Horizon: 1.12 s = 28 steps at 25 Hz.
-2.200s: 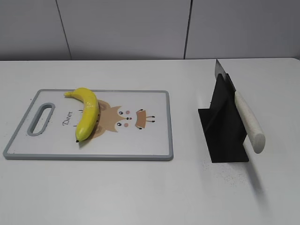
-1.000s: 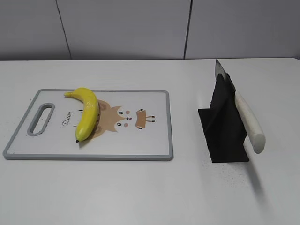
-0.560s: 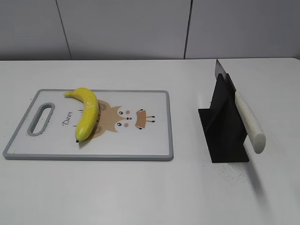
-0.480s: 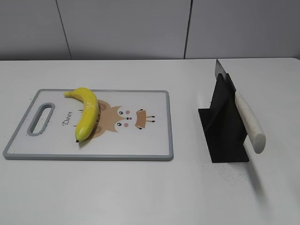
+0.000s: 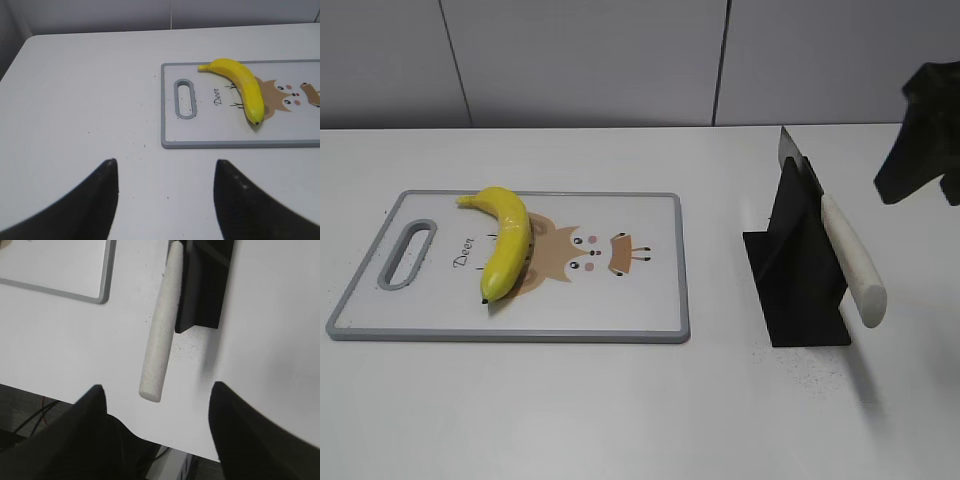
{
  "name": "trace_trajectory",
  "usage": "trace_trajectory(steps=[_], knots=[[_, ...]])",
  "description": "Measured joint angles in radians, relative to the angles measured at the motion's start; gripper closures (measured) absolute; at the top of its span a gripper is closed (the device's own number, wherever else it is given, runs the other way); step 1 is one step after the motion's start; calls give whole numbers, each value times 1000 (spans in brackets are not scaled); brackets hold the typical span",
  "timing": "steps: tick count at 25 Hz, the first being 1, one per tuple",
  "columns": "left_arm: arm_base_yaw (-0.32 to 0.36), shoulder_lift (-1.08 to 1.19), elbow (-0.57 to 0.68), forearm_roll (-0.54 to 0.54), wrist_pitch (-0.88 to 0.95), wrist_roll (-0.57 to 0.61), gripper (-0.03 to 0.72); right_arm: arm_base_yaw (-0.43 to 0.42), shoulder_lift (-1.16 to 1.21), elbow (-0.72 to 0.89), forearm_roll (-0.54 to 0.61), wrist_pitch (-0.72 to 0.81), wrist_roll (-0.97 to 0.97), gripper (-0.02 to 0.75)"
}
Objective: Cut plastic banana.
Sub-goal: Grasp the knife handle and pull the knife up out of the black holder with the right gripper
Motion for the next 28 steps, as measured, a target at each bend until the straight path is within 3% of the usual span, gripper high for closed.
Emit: trace_trajectory(steps=[7,15,28], knots=[[0,0,0,-1,0,0,104,178,178,-45,-171,-1,194,234],[0,0,0,-1,0,0,104,189,309,-42,-184,-24,280,279],[0,0,0,-1,0,0,104,189,321,20,-183,-53,330,338]])
